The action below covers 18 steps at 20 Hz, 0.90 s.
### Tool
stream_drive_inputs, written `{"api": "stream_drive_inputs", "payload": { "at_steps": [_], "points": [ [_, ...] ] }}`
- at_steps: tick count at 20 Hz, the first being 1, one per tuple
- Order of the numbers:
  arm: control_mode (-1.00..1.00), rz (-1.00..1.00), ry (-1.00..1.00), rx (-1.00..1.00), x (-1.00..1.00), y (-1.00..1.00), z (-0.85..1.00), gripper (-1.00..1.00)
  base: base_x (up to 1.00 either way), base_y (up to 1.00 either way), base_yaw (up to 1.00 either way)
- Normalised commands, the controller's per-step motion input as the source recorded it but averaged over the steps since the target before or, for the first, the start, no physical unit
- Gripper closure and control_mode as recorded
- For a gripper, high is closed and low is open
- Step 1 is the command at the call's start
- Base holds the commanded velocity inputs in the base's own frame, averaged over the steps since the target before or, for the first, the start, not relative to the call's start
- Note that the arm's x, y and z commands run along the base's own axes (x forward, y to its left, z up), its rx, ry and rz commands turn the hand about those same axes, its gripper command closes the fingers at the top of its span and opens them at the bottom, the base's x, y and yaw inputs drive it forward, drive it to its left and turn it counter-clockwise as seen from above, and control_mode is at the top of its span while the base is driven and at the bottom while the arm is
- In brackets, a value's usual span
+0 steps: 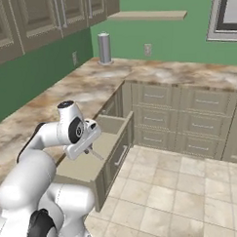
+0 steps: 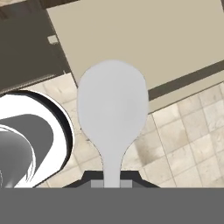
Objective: Organize the utensils by type. Pick up the wooden spoons from the counter and place them in the open cabinet. Then pick up the metallic utensils from the counter and place them in the open drawer.
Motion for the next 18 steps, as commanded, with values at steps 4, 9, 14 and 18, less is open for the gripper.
{"api": "stream_drive_inputs", "payload": {
  "at_steps": [4,9,14,18],
  "points": [
    [1.0,0.0,0.0,0.0,0.0,0.0,0.0,1.0,0.1,0.22,-0.18],
    [1.0,0.0,0.0,0.0,0.0,0.0,0.0,1.0,0.22,0.24,-0.11],
    [1.0,0.0,0.0,0.0,0.0,0.0,0.0,1.0,0.37,0.26,-0.08],
    [1.0,0.0,0.0,0.0,0.0,0.0,0.0,1.0,0.13,0.22,-0.07]
  ]
}}
